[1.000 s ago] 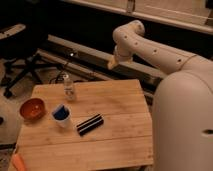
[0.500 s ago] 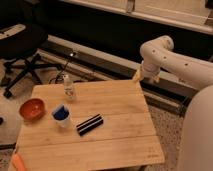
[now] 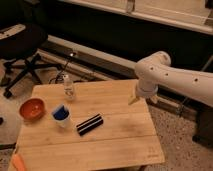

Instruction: Move the arm in a circular motion

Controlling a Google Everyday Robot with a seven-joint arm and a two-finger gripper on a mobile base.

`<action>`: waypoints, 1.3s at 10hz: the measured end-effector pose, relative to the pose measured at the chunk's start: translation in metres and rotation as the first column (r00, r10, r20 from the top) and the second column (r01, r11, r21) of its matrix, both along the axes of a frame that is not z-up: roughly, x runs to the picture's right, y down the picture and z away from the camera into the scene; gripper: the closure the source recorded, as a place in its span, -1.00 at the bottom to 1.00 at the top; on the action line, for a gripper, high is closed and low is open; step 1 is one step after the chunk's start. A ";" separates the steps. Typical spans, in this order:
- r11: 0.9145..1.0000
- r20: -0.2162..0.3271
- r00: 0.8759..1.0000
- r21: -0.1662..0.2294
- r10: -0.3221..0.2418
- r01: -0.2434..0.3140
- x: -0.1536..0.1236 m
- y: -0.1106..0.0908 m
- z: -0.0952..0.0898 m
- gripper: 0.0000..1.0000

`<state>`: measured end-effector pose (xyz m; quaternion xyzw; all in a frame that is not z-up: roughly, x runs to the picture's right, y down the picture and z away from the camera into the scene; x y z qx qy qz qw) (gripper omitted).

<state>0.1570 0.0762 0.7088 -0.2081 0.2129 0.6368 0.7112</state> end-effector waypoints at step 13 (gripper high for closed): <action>0.872 0.494 0.732 0.391 -0.468 0.294 -0.325 -0.169 0.040 -0.60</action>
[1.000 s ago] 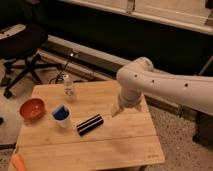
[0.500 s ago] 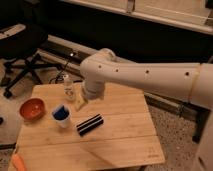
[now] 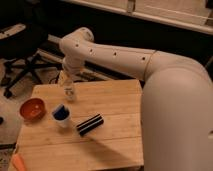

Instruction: Move the arm in a circular motion

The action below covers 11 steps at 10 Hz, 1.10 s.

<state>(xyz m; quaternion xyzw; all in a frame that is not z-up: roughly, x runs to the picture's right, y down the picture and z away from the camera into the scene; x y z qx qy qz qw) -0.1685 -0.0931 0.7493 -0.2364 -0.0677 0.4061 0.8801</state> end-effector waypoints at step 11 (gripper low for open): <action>0.834 -0.548 0.701 -0.012 0.456 -0.552 0.376 0.071 0.018 -0.60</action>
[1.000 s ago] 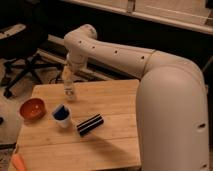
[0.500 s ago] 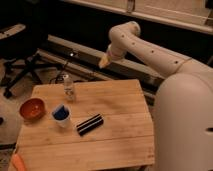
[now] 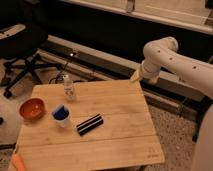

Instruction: Move the arm in a circular motion

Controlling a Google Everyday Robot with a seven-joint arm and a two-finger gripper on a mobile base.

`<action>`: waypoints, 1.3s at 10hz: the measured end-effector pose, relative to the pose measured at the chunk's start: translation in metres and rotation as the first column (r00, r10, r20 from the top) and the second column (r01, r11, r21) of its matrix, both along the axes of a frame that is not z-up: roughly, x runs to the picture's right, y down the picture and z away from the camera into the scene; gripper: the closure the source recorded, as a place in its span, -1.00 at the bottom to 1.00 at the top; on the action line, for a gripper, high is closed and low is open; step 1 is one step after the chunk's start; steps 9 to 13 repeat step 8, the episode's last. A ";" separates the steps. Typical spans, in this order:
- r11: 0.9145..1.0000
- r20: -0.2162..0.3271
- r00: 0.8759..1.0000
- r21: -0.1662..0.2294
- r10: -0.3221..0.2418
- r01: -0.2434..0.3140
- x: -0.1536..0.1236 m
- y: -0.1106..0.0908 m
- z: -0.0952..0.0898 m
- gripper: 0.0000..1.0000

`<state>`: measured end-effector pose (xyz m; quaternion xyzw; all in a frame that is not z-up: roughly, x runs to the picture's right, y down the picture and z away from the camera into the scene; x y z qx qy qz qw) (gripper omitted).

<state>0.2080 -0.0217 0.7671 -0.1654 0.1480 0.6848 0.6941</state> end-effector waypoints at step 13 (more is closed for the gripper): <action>0.971 0.245 0.954 -0.120 -0.172 0.206 -0.178 0.114 -0.112 -0.60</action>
